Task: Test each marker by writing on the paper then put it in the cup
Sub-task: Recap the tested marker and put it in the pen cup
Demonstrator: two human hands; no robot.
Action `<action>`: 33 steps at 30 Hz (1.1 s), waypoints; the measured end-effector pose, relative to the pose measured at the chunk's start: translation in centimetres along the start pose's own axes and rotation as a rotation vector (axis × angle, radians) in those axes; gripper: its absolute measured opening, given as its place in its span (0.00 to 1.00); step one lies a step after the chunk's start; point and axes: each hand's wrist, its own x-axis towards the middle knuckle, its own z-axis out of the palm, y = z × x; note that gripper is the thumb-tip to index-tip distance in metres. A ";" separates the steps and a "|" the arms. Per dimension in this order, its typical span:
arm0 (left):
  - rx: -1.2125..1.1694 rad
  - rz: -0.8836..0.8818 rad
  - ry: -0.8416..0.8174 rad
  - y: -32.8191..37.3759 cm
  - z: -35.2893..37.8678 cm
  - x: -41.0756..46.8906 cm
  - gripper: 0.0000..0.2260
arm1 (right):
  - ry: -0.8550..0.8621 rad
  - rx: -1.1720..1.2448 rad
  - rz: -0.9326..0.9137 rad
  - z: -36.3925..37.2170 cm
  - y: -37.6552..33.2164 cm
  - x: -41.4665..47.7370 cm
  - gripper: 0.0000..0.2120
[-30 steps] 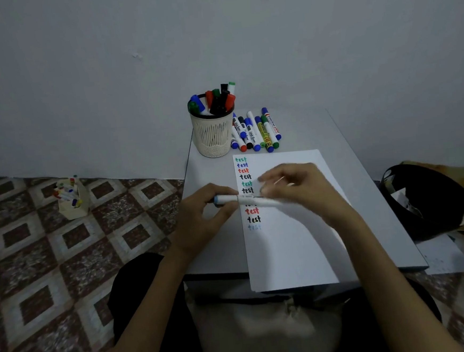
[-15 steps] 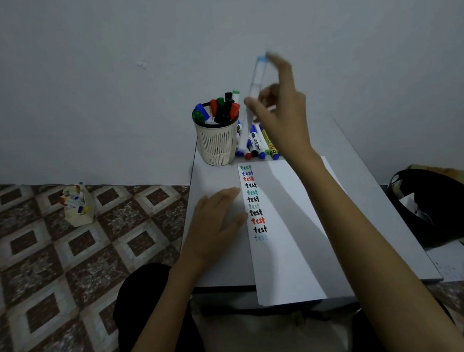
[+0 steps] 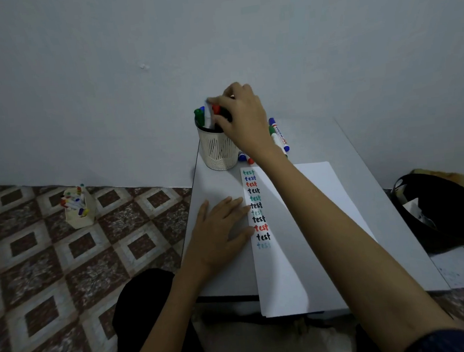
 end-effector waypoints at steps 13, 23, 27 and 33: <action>-0.009 -0.016 -0.020 0.3 -0.3 0.0 0.32 | -0.463 -0.142 0.620 -0.4 11.0 -7.2 0.19; -0.009 -0.010 -0.015 0.3 -0.3 0.0 0.32 | -0.215 -0.065 0.624 -1.6 12.1 -9.9 0.11; -0.005 -0.012 -0.019 0.3 -0.2 0.0 0.31 | -0.142 -0.054 0.653 -1.7 12.4 -10.3 0.08; -0.016 0.001 0.005 0.2 -0.2 -0.1 0.30 | 0.381 0.227 0.613 -4.2 10.0 -9.8 0.10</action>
